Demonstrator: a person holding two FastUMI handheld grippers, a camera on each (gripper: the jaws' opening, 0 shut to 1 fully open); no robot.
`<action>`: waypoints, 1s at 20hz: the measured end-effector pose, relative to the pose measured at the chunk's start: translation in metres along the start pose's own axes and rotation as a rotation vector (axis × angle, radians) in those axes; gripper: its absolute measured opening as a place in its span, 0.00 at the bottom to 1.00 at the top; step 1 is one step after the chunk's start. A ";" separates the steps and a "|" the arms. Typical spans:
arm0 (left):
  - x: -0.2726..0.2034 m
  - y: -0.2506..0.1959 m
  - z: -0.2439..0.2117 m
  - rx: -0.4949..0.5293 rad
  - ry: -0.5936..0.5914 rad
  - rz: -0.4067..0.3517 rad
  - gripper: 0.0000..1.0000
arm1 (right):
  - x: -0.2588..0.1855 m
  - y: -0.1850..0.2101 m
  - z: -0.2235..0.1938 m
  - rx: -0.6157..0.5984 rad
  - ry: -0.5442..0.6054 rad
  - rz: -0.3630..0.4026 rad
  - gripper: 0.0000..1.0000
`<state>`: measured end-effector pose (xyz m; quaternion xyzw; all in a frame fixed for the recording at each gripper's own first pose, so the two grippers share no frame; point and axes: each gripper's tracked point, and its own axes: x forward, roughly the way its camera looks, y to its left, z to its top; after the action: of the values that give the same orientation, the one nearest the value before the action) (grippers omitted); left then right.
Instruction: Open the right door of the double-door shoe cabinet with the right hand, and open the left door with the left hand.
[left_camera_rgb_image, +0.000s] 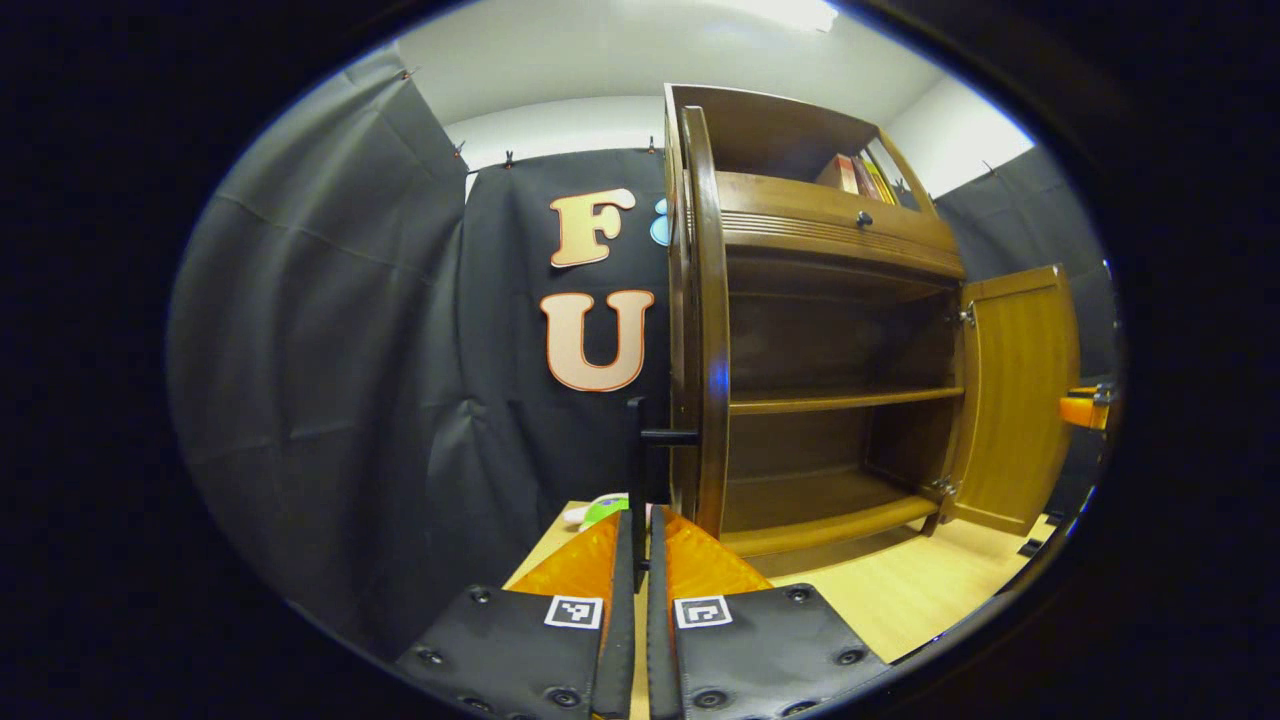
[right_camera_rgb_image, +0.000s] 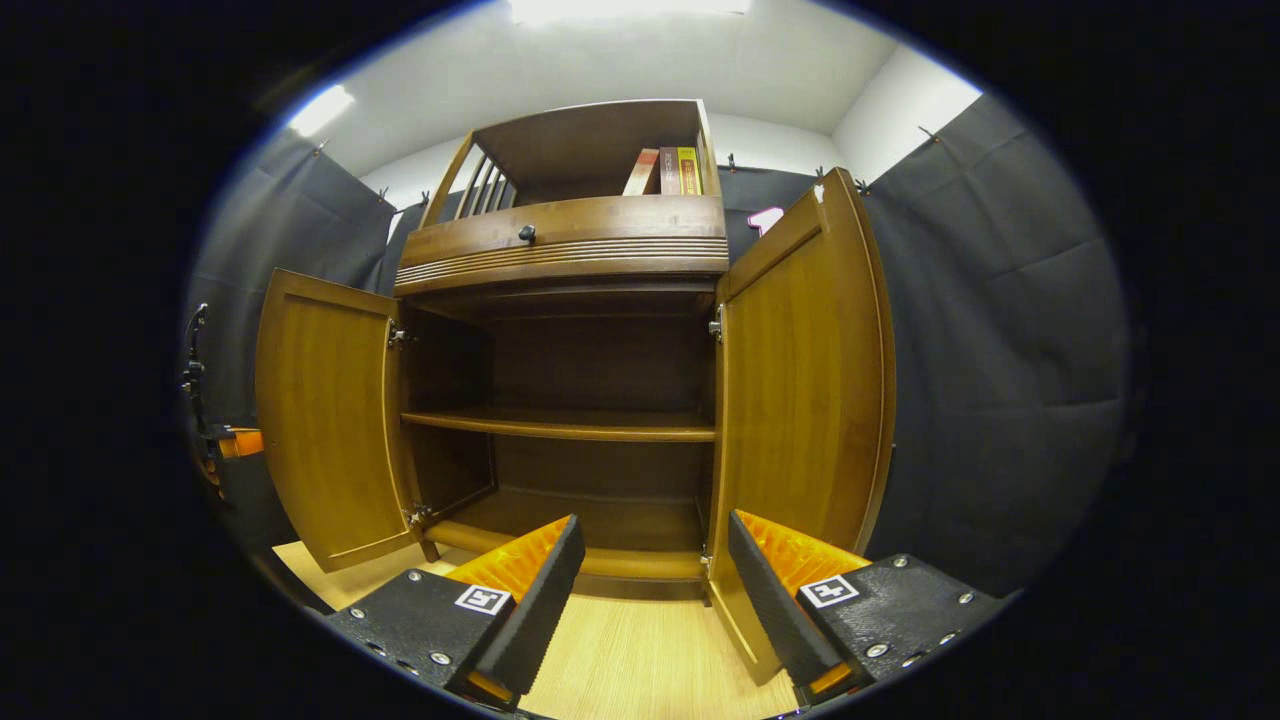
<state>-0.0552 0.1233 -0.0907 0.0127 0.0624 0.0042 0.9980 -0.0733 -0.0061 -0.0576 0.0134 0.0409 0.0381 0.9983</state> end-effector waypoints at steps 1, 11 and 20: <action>-0.001 0.003 -0.002 0.010 0.014 0.015 0.13 | 0.001 0.002 -0.001 0.001 0.001 0.004 0.90; -0.041 -0.022 0.023 0.048 0.007 0.110 0.12 | 0.005 -0.009 -0.001 0.019 0.004 -0.017 0.90; -0.057 -0.084 0.056 0.036 -0.014 0.066 0.64 | 0.007 -0.011 0.007 0.015 -0.003 -0.009 1.00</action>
<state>-0.1045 0.0369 -0.0301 0.0327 0.0549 0.0357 0.9973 -0.0644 -0.0171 -0.0515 0.0207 0.0399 0.0332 0.9984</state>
